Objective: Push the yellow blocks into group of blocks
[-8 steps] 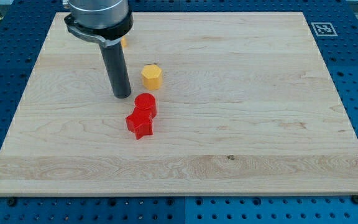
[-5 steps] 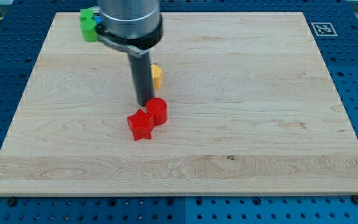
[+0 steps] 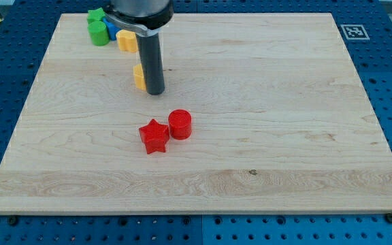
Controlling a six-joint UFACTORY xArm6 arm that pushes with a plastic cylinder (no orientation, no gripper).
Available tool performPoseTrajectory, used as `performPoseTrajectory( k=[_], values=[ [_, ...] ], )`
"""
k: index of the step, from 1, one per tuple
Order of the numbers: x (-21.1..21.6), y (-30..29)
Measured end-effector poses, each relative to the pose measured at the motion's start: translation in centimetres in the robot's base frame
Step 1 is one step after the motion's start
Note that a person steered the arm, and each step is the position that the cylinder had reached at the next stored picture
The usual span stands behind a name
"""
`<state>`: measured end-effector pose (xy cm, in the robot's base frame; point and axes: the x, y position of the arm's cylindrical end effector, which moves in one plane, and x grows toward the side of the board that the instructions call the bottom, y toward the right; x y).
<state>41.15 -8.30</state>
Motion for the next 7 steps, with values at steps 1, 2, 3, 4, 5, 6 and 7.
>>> performPoseTrajectory(
  k=[1,2,3,4,5,6,7],
  values=[
    [-1.3,-1.5],
    [-2.5,-3.7],
    [-4.2,-4.2],
    [-5.1,-5.6],
    [-5.1,-6.8],
    [-5.1,-2.4],
    [-5.3,-0.8]
  ],
)
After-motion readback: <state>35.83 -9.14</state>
